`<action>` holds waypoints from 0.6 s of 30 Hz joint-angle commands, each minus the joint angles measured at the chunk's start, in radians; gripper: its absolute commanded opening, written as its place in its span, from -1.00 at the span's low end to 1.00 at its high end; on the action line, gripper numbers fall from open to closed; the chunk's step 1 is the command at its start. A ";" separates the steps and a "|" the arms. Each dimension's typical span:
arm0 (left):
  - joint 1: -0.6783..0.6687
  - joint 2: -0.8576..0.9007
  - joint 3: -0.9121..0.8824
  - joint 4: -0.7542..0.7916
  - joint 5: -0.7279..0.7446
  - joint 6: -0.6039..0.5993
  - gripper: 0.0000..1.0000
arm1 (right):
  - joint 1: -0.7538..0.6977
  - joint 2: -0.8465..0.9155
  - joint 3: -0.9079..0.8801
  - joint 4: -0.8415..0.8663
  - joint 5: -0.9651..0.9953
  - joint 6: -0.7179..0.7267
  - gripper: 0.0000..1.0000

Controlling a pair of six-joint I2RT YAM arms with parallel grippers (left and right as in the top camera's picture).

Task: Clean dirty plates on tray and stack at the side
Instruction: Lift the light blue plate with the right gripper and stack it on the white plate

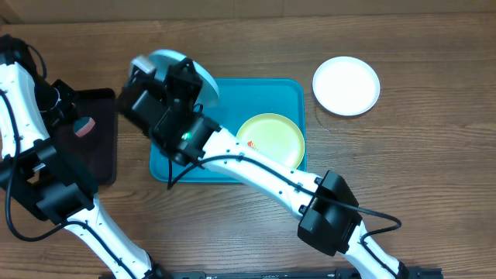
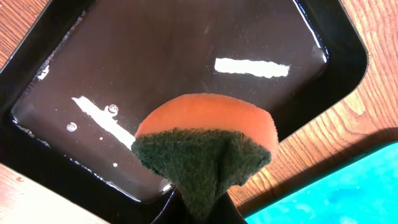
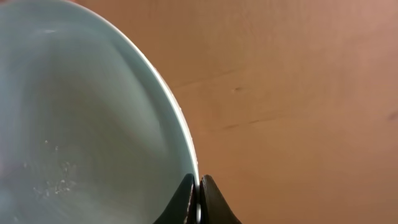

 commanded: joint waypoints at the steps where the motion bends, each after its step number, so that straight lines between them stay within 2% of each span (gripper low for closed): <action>1: -0.002 -0.030 -0.005 -0.001 0.038 0.023 -0.92 | 0.009 -0.043 0.020 0.010 0.081 -0.239 -0.93; 4: -0.007 -0.030 -0.005 0.002 0.038 0.023 -0.91 | 0.010 -0.043 0.020 0.012 0.080 -0.206 -0.93; 6: -0.011 -0.030 -0.005 0.003 0.038 0.023 -0.91 | -0.002 -0.043 0.019 0.012 0.060 -0.106 -0.92; 11: -0.021 -0.030 -0.005 0.002 0.039 0.023 -0.91 | -0.090 -0.043 0.019 -0.103 -0.188 0.219 -0.93; 15: -0.029 -0.030 -0.005 0.003 0.049 0.023 -0.92 | -0.225 -0.061 0.019 -0.172 -0.232 0.658 -0.93; 16: -0.032 -0.030 -0.004 0.003 0.049 0.023 -0.91 | -0.258 -0.069 0.019 -0.207 -0.283 0.721 -0.93; 18: -0.036 -0.030 -0.005 0.005 0.049 0.023 -0.92 | -0.361 -0.093 0.019 -0.299 -0.512 0.821 -0.93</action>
